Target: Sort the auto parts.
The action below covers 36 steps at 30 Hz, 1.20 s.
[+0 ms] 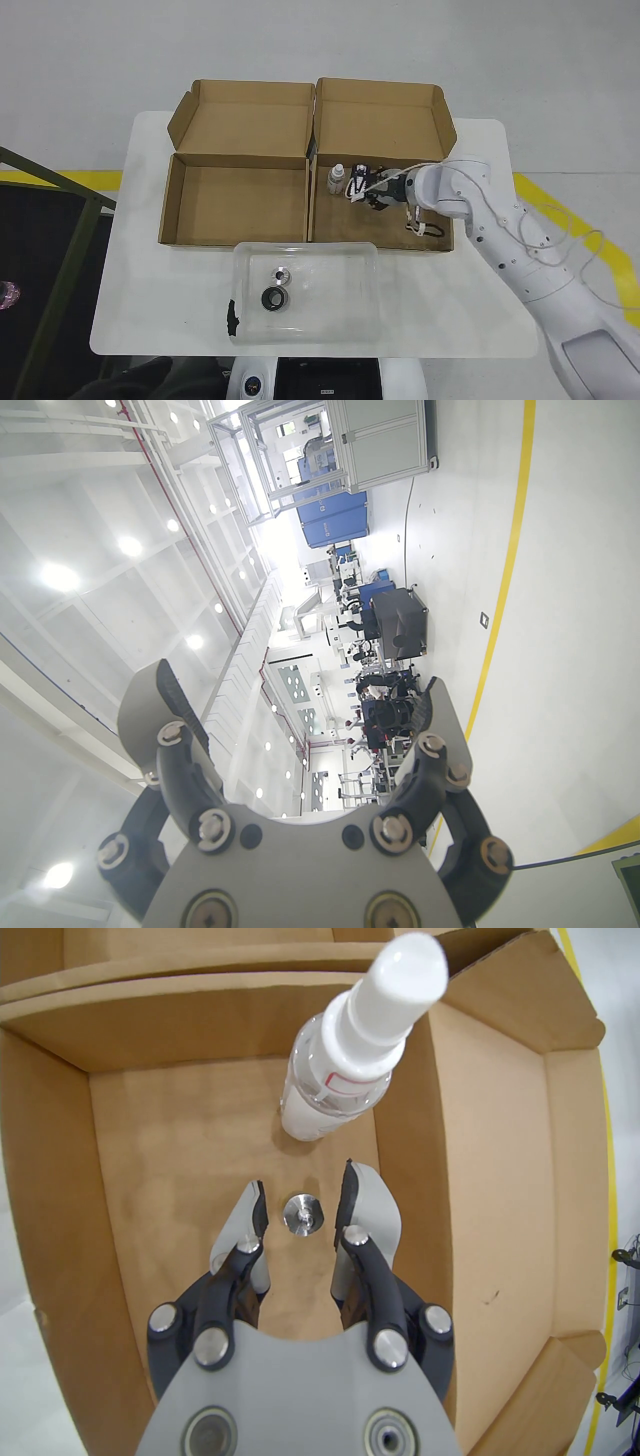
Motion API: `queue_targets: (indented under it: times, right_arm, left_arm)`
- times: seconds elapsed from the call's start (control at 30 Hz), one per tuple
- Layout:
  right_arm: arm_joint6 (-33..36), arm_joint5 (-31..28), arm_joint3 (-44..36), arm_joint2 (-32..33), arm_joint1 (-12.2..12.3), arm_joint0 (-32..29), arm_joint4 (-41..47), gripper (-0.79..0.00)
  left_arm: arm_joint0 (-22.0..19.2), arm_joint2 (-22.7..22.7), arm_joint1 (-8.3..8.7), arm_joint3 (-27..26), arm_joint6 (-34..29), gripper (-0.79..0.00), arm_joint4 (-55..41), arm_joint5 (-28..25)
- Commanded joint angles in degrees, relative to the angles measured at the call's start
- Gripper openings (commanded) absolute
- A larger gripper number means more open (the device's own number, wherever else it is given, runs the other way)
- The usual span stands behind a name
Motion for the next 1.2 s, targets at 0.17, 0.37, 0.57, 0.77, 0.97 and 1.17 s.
queue_targets:
  times: [0.17,0.37,0.57,0.77,0.97,1.17]
  right_arm:
    - [1.2,-2.0,-9.7,6.0,2.2,-5.7,2.0,-0.462]
    - [0.7,-4.0,-17.4,9.1,3.5,-10.8,4.4,-0.459]
    - [-0.4,-3.8,-23.6,9.5,4.0,-15.1,6.1,-0.462]
    - [-1.0,-4.3,-28.7,6.6,3.9,-17.4,5.5,-0.459]
    - [-0.5,-4.3,-28.9,-0.2,2.6,-16.2,4.2,-0.462]
    - [0.3,-2.8,-26.8,-6.3,0.7,-13.0,1.9,-0.465]
  left_arm:
    - [0.0,0.0,0.00,0.0,0.0,0.000,0.0,0.0]
    - [0.0,0.0,0.00,0.0,0.0,0.000,0.0,0.0]
    - [0.0,0.0,0.00,0.0,0.0,0.000,0.0,0.0]
    - [0.0,0.0,0.00,0.0,0.0,0.000,0.0,0.0]
    - [0.0,0.0,0.00,0.0,0.0,0.000,0.0,0.0]
    - [0.0,0.0,0.00,0.0,0.0,0.000,0.0,0.0]
